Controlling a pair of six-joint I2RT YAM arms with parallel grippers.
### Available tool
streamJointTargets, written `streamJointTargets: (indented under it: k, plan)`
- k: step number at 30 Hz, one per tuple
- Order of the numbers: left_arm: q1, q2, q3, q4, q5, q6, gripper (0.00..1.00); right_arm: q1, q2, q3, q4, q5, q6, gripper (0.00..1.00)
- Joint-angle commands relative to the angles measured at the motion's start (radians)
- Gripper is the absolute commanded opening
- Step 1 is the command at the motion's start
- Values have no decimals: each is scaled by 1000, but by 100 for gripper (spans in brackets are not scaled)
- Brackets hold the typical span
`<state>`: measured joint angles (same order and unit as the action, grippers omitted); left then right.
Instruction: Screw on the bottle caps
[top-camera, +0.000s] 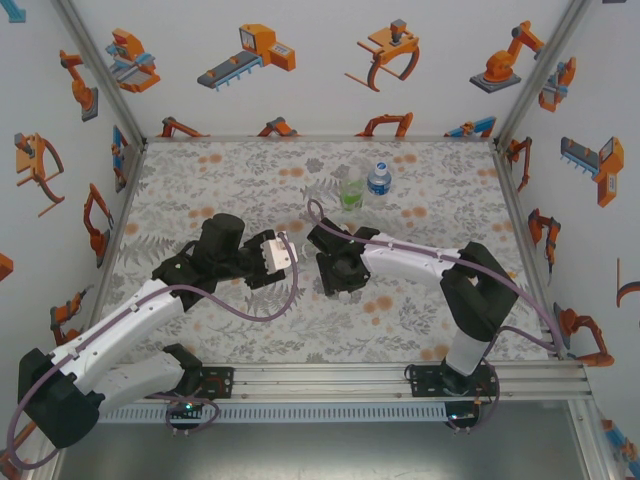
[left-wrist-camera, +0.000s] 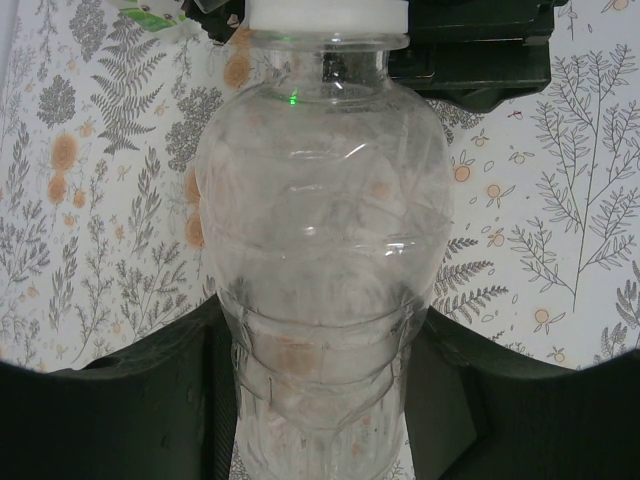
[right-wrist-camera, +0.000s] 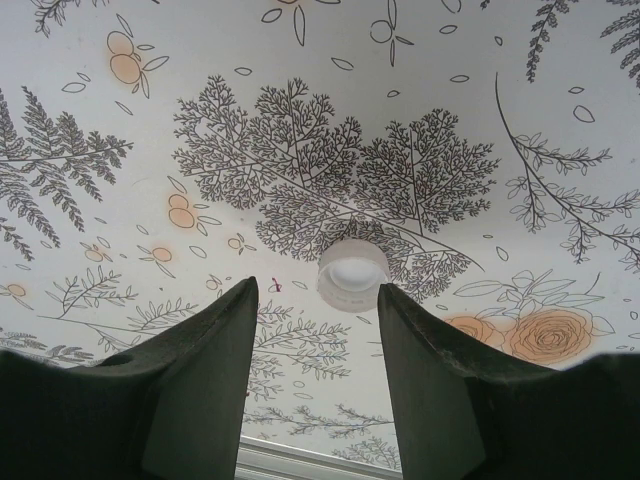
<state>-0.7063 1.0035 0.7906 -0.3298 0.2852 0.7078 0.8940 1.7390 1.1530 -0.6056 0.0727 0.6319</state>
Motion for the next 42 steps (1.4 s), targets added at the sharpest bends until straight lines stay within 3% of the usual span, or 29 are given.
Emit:
streamJointTargets:
  k: [1, 42]
  plan:
    - [4, -8, 2, 2, 22, 8, 0, 10, 12, -10, -20, 15, -4, 50]
    - [4, -7, 1, 0, 22, 7, 0, 11, 50, -34, -12, 19, -8, 48]
